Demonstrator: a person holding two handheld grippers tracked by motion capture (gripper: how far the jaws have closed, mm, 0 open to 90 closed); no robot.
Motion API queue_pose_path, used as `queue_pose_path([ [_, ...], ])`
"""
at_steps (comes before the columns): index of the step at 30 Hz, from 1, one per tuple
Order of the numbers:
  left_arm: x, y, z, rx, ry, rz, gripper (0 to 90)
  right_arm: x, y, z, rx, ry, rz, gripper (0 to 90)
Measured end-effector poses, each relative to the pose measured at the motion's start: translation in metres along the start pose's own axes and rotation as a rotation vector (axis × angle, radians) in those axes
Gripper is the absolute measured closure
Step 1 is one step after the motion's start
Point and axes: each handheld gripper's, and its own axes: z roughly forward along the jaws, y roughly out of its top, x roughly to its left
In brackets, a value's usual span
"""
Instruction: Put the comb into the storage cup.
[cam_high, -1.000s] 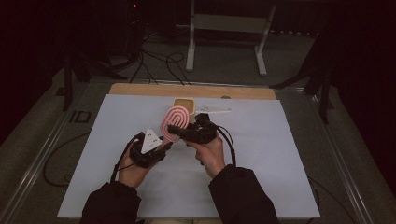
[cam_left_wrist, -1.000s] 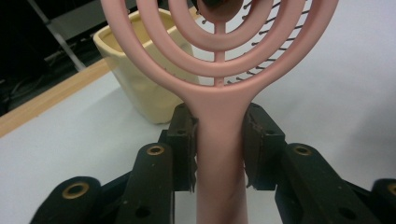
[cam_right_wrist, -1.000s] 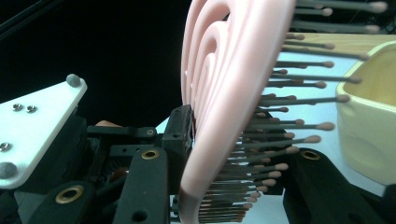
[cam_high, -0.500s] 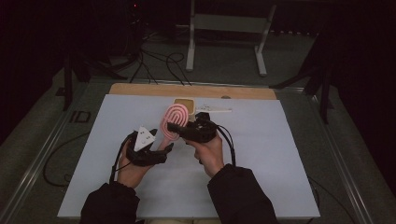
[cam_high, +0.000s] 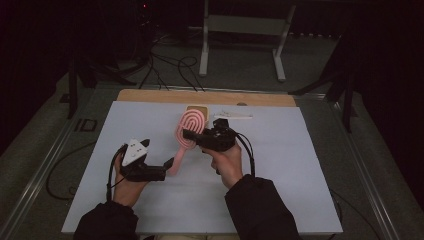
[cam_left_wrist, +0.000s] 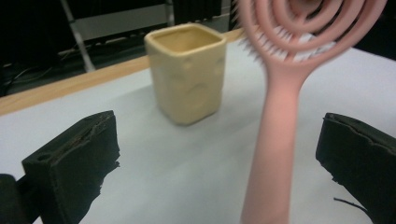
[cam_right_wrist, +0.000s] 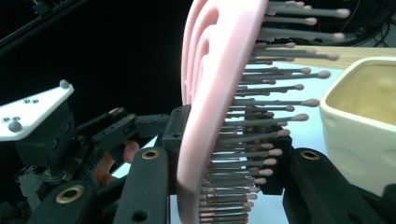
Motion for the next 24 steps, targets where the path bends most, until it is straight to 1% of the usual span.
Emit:
queue_pose_path([
  [2,0.004,-0.008,-0.007,-0.005,0.003,-0.013,0.0,0.0,0.0,0.0,-0.001,-0.001,0.001,63.7],
  [4,0.004,-0.008,-0.007,-0.005,0.003,-0.013,0.0,0.0,0.0,0.0,-0.002,-0.002,0.002,63.7],
  [5,0.01,-0.023,-0.018,-0.022,0.011,-0.04,0.0,0.0,0.0,0.001,-0.007,-0.003,0.003,63.6],
  [6,0.01,-0.023,-0.018,-0.022,0.011,-0.04,0.0,0.0,0.0,0.001,-0.007,-0.003,0.003,63.6],
  [7,0.013,-0.031,-0.025,-0.018,0.025,-0.044,0.0,0.0,0.0,0.001,-0.007,0.0,0.008,63.7],
  [8,0.013,-0.031,-0.025,-0.018,0.025,-0.044,0.0,0.0,0.0,0.001,-0.007,0.0,0.008,63.7],
  [9,0.015,-0.039,-0.031,-0.016,0.037,-0.043,0.0,0.0,0.0,0.002,-0.008,0.002,0.007,63.6],
  [10,0.015,-0.039,-0.031,-0.016,0.037,-0.043,0.0,0.0,0.0,0.002,-0.008,0.002,0.007,63.6],
  [11,0.017,-0.047,-0.036,-0.018,0.053,-0.043,0.0,0.001,0.0,0.003,-0.007,0.004,0.008,63.7],
  [12,0.017,-0.047,-0.036,-0.018,0.053,-0.043,0.0,0.001,0.0,0.003,-0.009,0.006,0.006,63.6],
  [13,0.018,-0.055,-0.042,-0.031,0.084,-0.043,0.0,0.002,0.0,0.004,-0.01,0.008,0.008,63.7],
  [14,0.018,-0.055,-0.042,-0.031,0.084,-0.043,0.0,0.002,0.0,0.004,-0.01,0.008,0.008,63.7],
  [15,0.019,-0.061,-0.046,-0.042,0.097,-0.059,0.0,0.003,0.0,0.004,-0.013,0.01,0.007,63.6],
  [16,0.019,-0.061,-0.046,-0.042,0.097,-0.059,0.0,0.003,0.0,0.004,-0.013,0.01,0.007,63.6],
  [17,0.018,-0.066,-0.049,-0.043,0.112,-0.062,0.0,0.003,0.0,0.004,-0.017,0.013,0.008,63.6],
  [20,0.019,-0.07,-0.052,-0.048,0.118,-0.073,0.0,0.003,0.001,0.003,-0.018,0.01,0.008,63.6],
  [21,0.019,-0.071,-0.052,-0.055,0.12,-0.079,0.0,0.002,0.002,0.003,-0.02,0.01,0.007,63.6],
  [24,0.019,-0.073,-0.05,-0.053,0.116,-0.078,0.0,0.0,0.004,0.003,-0.025,0.012,0.02,63.6],
])
